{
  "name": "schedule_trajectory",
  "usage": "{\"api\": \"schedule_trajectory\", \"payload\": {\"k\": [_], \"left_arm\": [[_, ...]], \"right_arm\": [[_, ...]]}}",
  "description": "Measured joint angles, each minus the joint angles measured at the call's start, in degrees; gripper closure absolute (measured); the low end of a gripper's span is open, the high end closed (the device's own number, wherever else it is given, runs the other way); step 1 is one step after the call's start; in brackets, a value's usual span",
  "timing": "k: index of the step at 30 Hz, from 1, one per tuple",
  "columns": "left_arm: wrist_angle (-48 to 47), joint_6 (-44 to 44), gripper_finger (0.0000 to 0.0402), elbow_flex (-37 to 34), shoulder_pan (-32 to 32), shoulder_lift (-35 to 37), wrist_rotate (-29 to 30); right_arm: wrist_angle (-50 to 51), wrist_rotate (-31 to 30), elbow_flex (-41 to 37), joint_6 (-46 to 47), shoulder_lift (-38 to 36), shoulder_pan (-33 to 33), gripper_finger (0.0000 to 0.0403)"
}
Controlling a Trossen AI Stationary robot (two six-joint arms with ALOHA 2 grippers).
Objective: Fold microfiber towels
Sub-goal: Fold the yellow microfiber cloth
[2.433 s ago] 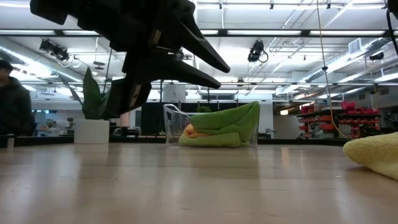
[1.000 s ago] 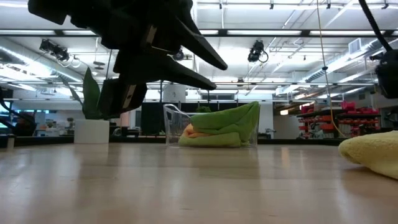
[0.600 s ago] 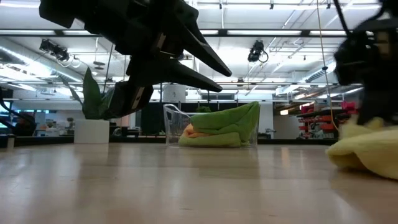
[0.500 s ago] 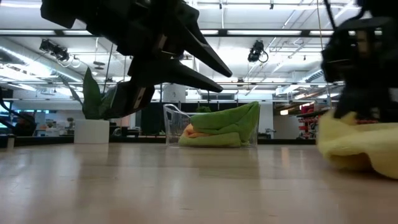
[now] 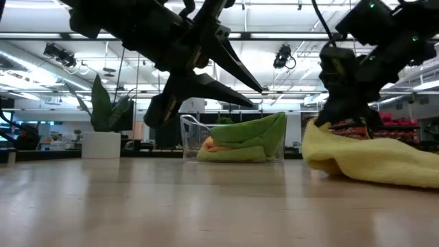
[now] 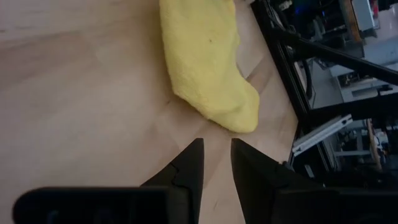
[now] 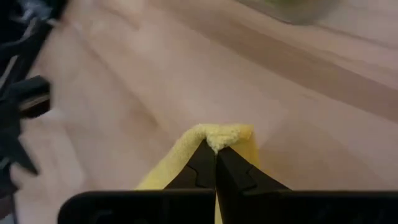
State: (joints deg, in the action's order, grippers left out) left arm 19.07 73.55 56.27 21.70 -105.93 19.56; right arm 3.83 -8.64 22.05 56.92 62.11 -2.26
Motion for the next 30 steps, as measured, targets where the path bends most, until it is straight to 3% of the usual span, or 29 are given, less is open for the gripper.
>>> {"api": "schedule_trajectory", "payload": {"k": [4, 14, 30], "left_arm": [[-0.02, -1.82, 0.0319, 0.0, -0.5, 0.0, 0.27], [-0.87, -4.39, 0.0318, 0.0, -1.43, 0.0, 4.15], [0.61, -4.16, 0.0322, 0.0, -1.36, 0.0, 8.87]], "right_arm": [[0.79, 1.88, 3.56, -4.5, 0.0, -0.69, 0.0402], [19.03, -0.8, 22.18, -15.12, 0.0, -3.74, 0.0403], [45.95, -2.25, 44.84, -27.36, -0.06, 8.4, 0.0403]]}}
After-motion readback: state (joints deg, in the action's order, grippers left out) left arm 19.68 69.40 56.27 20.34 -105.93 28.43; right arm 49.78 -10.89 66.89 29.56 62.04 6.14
